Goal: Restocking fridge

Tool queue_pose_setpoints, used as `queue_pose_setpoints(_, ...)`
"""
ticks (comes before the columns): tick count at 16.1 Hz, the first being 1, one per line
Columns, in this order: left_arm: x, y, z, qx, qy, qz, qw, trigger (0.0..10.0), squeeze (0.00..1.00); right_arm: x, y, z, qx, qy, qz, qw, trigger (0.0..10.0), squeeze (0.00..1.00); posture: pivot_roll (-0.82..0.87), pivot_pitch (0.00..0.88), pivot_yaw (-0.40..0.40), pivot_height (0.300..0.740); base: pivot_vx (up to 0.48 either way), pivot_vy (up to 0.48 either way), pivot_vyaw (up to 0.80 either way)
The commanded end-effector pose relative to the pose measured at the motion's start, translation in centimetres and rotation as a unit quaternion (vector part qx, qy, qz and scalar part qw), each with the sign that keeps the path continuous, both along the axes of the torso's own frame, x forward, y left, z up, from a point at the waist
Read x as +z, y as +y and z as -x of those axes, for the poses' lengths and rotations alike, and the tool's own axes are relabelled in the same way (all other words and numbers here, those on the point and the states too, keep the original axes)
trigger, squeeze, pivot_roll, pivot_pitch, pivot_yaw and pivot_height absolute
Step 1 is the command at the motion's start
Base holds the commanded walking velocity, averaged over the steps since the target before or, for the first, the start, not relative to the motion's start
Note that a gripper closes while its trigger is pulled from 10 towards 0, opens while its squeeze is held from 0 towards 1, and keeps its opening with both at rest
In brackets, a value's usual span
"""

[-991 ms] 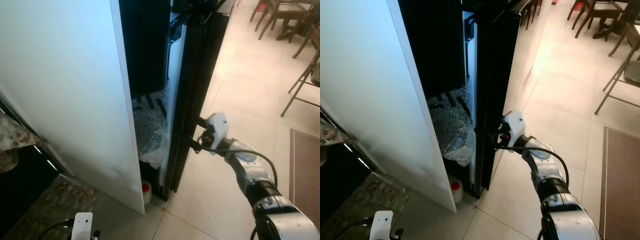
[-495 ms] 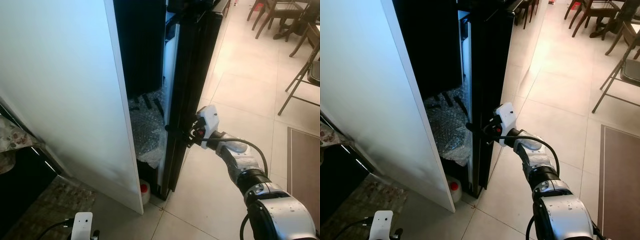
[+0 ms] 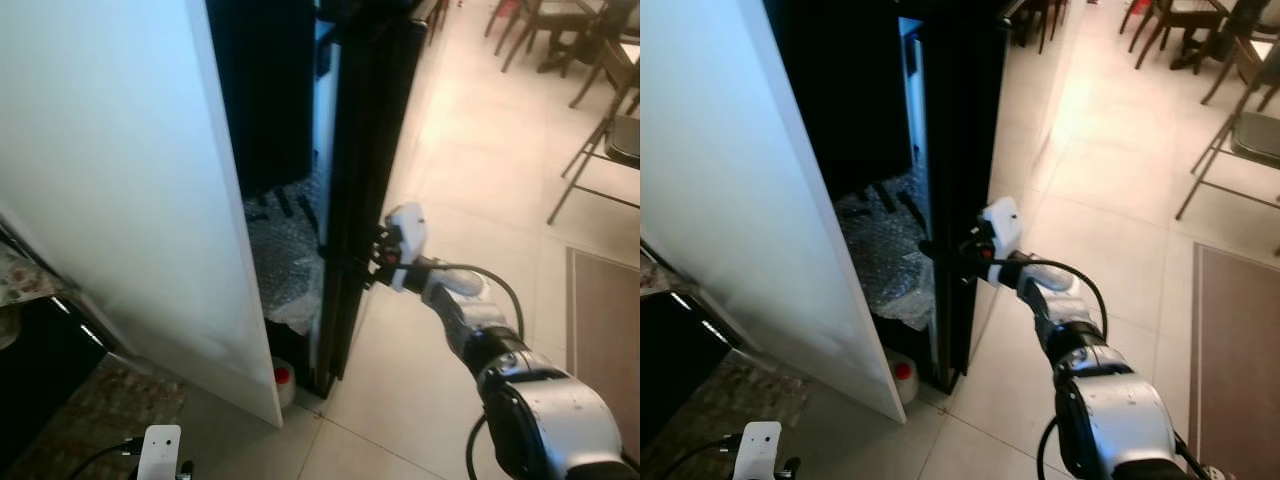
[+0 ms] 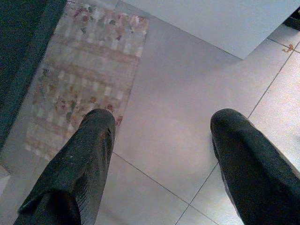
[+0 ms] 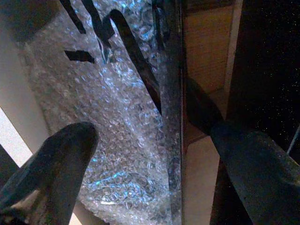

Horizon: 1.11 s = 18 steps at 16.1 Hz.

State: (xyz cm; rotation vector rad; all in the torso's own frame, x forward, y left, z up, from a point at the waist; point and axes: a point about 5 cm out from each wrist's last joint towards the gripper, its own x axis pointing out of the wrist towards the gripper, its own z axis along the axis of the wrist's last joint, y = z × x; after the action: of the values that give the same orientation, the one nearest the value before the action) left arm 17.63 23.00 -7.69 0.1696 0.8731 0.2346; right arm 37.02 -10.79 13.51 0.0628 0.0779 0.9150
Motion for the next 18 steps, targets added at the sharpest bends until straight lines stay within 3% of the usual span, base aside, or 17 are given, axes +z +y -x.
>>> queue_pose_setpoints(1,-0.2,0.3,0.5,-0.001,0.011,-0.008,1.0,10.0,0.0,2.7,2.7,-0.6,0.05,-0.042,-0.014,0.998,10.0,0.0,-0.08,0.052,0.006,0.74,0.0,0.0,0.0)
queue_pose_setpoints(6,-0.3,-0.1,0.6,0.003,0.003,-0.009,1.0,10.0,0.0,4.4,4.9,-0.9,0.076,-0.054,-0.017,0.996,10.0,0.0,-0.05,0.059,-0.016,0.74,0.0,0.0,0.0)
queue_pose_setpoints(11,-0.5,-1.0,0.7,0.005,0.002,-0.005,1.0,10.0,0.0,4.5,5.4,-0.9,0.071,-0.048,-0.022,0.996,10.0,0.0,-0.05,0.057,-0.021,0.74,0.0,0.0,0.0)
queue_pose_setpoints(14,-0.5,-1.1,0.6,0.003,0.001,-0.002,1.0,10.0,0.0,3.5,3.9,-0.9,0.045,-0.048,-0.03,0.997,10.0,0.0,-0.06,0.061,-0.02,0.74,0.0,0.0,0.0)
queue_pose_setpoints(15,-0.5,-1.2,0.6,0.0,0.001,0.0,1.0,10.0,0.0,2.6,2.2,-0.7,0.01,-0.05,-0.037,0.998,10.0,0.0,-0.08,0.063,-0.019,0.74,0.0,0.0,0.0)
queue_pose_setpoints(18,-0.4,-1.3,0.5,-0.005,0.003,0.002,1.0,10.0,0.0,0.4,-0.7,0.1,-0.051,-0.051,-0.03,0.997,10.0,0.0,-0.1,0.067,-0.018,0.74,0.0,0.0,0.0)
